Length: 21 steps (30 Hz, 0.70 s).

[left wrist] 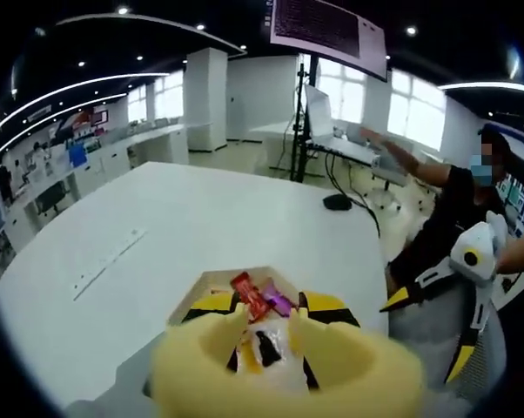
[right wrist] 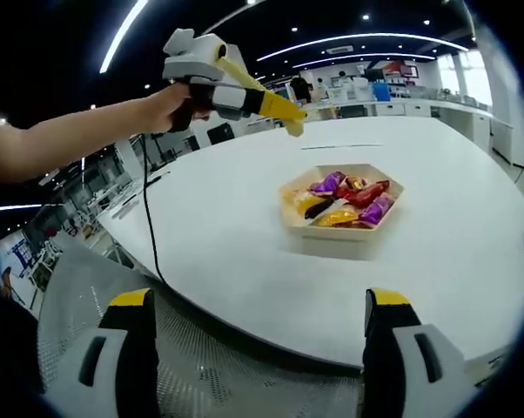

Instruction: Place the target food into the container with the food tongs after gripping and lifting it, then release it inside without dropping or visibly crushing the food.

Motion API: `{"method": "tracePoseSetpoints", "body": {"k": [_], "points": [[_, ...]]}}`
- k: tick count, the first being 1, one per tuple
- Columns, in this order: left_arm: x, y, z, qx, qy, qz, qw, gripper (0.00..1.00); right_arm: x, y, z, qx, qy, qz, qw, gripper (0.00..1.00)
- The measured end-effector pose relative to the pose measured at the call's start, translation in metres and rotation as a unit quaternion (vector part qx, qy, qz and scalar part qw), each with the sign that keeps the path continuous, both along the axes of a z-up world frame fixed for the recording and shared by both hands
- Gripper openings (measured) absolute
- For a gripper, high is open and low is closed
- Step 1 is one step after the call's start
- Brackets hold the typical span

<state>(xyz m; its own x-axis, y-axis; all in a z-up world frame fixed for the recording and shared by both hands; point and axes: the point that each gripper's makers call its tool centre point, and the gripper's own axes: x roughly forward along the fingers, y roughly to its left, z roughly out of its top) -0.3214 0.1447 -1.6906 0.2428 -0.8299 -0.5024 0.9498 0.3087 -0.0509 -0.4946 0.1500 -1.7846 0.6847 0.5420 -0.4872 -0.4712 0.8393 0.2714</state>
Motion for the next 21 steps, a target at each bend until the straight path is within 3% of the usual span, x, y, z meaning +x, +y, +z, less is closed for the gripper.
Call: {"method": "tracePoseSetpoints", "body": {"k": [12,21], "points": [[-0.018,0.028,0.011,-0.011,-0.001,0.006,0.9999,0.24,0.002,0.001,0.003,0.004,-0.006,0.01,0.9999,0.96],[-0.04,0.05,0.015,-0.019,0.004,0.009,0.9998,0.24,0.008,-0.005,0.021,0.006,-0.029,0.029,0.9991,0.75]]}}
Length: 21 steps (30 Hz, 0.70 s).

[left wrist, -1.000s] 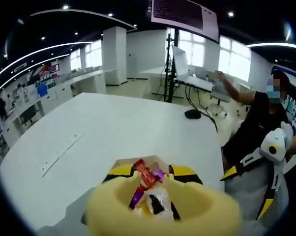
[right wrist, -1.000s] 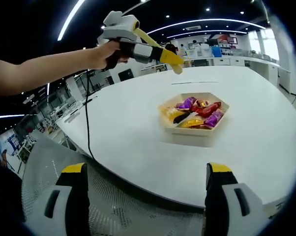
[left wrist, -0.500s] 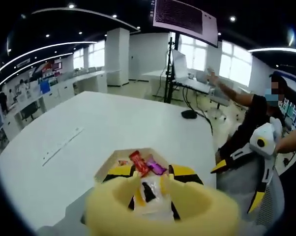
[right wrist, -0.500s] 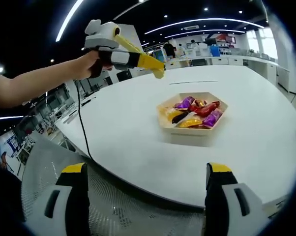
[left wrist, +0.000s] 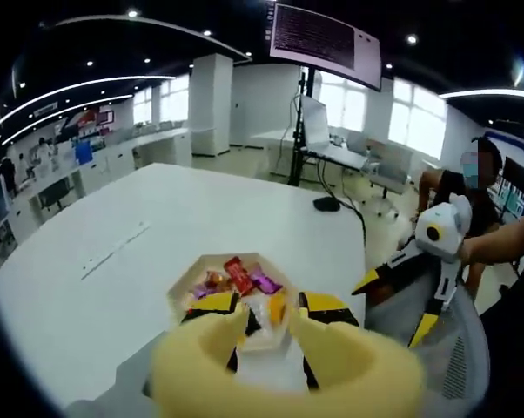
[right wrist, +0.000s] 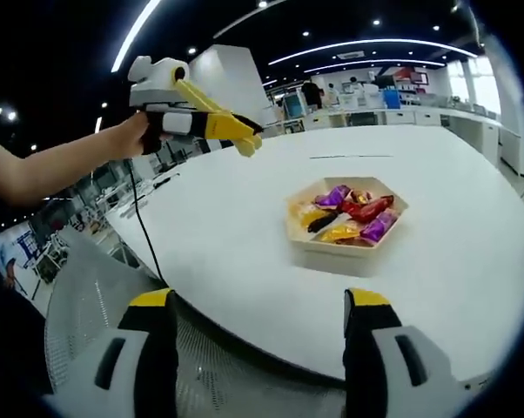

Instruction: Place the target food into the container with the food tongs after gripping and lifting it, then release it inside without dropping or visibly crushing the food.

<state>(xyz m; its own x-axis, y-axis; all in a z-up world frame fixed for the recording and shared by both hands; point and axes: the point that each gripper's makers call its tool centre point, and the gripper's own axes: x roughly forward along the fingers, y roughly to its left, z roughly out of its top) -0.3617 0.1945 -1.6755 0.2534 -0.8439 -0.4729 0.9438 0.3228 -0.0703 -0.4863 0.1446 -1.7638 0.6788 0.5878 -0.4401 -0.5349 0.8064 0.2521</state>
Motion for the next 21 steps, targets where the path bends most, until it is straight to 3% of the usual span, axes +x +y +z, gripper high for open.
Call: {"method": "tracePoseSetpoints", "body": {"k": [4,7,12,17,18,21], "points": [[-0.015,0.01,0.004,-0.006,0.0,-0.001,1.0,0.24,0.008,0.009,0.03,0.038,-0.04,0.016,0.9984,0.62],[-0.022,0.016,0.01,-0.015,0.0,0.002,0.9999,0.24,0.011,0.016,0.046,0.045,-0.07,0.032,0.996,0.57],[-0.037,0.027,0.022,-0.026,-0.004,0.004,0.9996,0.24,0.011,0.031,0.054,0.016,-0.091,0.062,0.9938,0.46],[-0.053,0.036,0.027,-0.042,0.001,0.009,0.9991,0.24,0.01,0.033,0.072,0.048,-0.098,0.066,0.9918,0.43],[-0.056,0.038,0.028,-0.047,0.003,0.011,0.9988,0.24,0.01,0.038,0.083,0.059,-0.111,0.077,0.9891,0.41],[-0.065,0.043,0.032,-0.058,0.006,0.014,0.9982,0.24,0.007,0.052,0.094,0.062,-0.125,0.096,0.9856,0.35]]}}
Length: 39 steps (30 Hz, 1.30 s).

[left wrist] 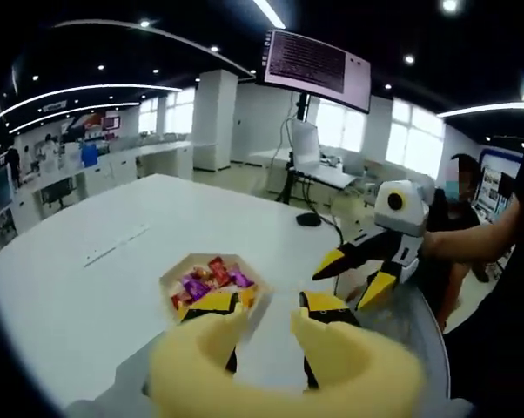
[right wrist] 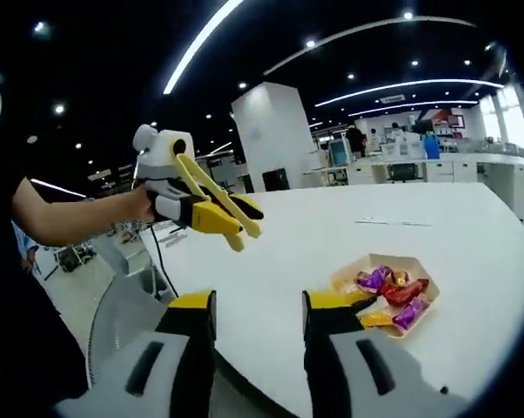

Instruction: Place the target food into the container with the food tongs after gripping and lifting it, then release it inside without dropping or visibly crushing the food.

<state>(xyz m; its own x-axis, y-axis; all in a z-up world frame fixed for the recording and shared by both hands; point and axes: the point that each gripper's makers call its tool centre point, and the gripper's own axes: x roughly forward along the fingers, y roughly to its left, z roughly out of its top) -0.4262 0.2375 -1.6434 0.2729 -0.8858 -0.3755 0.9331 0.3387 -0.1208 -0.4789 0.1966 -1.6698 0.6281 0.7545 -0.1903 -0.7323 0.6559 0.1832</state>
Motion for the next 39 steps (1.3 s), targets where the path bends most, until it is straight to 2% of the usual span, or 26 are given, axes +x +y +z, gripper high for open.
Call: {"method": "tracePoseSetpoints", "body": {"k": [2,6,9,10,16,20,24,28,35,38,39], "points": [[-0.005,0.003,0.003,-0.009,0.002,0.003,1.0,0.24,-0.002,0.013,0.004,-0.006,-0.011,0.018,0.9998,0.29],[-0.015,0.008,0.006,-0.021,0.008,0.003,0.9998,0.24,-0.005,0.031,0.005,-0.002,-0.01,0.047,0.9988,0.21],[-0.024,0.012,0.007,-0.023,0.009,-0.003,0.9997,0.24,-0.007,0.037,0.005,0.007,0.0,0.057,0.9983,0.21],[-0.027,0.014,0.007,-0.024,0.011,-0.005,0.9996,0.24,-0.01,0.041,0.008,0.027,0.007,0.072,0.997,0.21],[-0.036,0.019,0.009,-0.044,0.021,-0.013,0.9987,0.25,-0.017,0.053,0.017,0.042,-0.005,0.11,0.993,0.21],[-0.045,0.02,0.014,-0.064,0.034,-0.028,0.997,0.25,-0.021,0.061,0.03,0.07,-0.015,0.133,0.9885,0.19],[-0.051,0.02,0.017,-0.074,0.037,-0.041,0.9957,0.25,-0.026,0.067,0.035,0.073,-0.016,0.157,0.9848,0.17],[-0.057,0.021,0.022,-0.091,0.044,-0.05,0.9936,0.25,-0.032,0.073,0.036,0.068,-0.019,0.185,0.9801,0.08],[-0.067,0.021,0.03,-0.118,0.062,-0.068,0.9887,0.25,-0.042,0.082,0.042,0.089,-0.013,0.223,0.9706,0.08],[-0.07,0.018,0.032,-0.123,0.06,-0.075,0.9877,0.24,-0.046,0.087,0.044,0.096,-0.008,0.238,0.9663,0.06],[-0.07,0.019,0.031,-0.123,0.062,-0.076,0.9875,0.24,-0.044,0.086,0.043,0.093,-0.009,0.235,0.9675,0.06]]}}
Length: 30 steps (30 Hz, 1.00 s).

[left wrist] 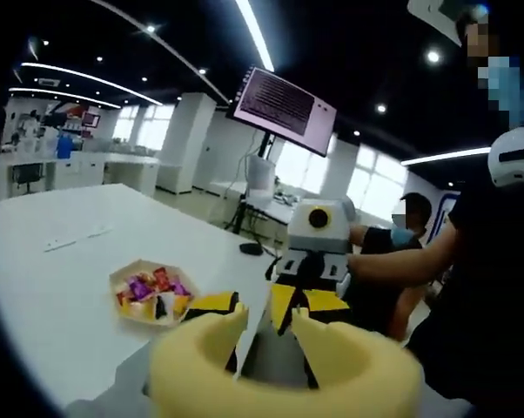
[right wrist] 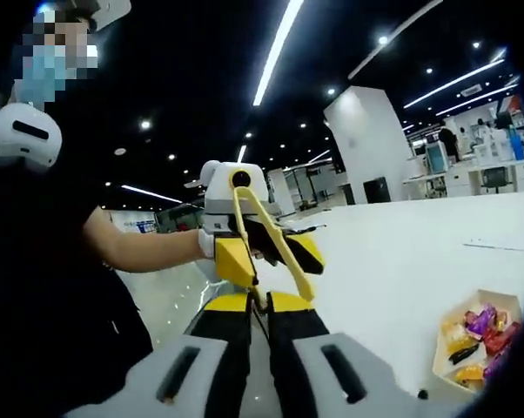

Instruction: Place the target food into the container with the food tongs after gripping and lifting it, then release it inside without dropping or visibly crushing the food.

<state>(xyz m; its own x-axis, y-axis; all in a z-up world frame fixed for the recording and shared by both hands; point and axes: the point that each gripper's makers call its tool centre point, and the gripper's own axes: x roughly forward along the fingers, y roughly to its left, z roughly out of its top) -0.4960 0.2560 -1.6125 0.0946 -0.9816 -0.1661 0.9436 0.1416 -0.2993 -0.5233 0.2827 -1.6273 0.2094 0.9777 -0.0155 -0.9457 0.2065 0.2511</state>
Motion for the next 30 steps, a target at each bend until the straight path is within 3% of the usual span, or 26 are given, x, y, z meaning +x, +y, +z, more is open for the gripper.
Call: {"method": "tracePoseSetpoints", "body": {"k": [3,9,22,27,30], "points": [[-0.003,0.0,0.0,-0.009,0.012,-0.011,0.9998,0.25,-0.006,0.0,0.001,0.005,-0.006,0.012,0.9999,0.05],[-0.007,-0.003,0.001,-0.01,-0.03,-0.028,0.9991,0.28,-0.01,-0.003,0.0,-0.009,-0.014,0.023,0.9996,0.02],[-0.005,-0.003,-0.018,0.02,-0.048,-0.033,0.9981,0.31,-0.011,-0.025,-0.013,-0.049,-0.007,0.017,0.9987,0.01],[0.003,-0.003,-0.036,0.052,-0.067,-0.03,0.9959,0.22,-0.004,-0.041,-0.026,-0.072,0.003,-0.004,0.9974,0.01],[0.003,-0.004,-0.041,0.046,-0.043,-0.037,0.9973,0.12,0.0,-0.053,-0.038,-0.095,0.011,-0.018,0.9952,0.01]]}}
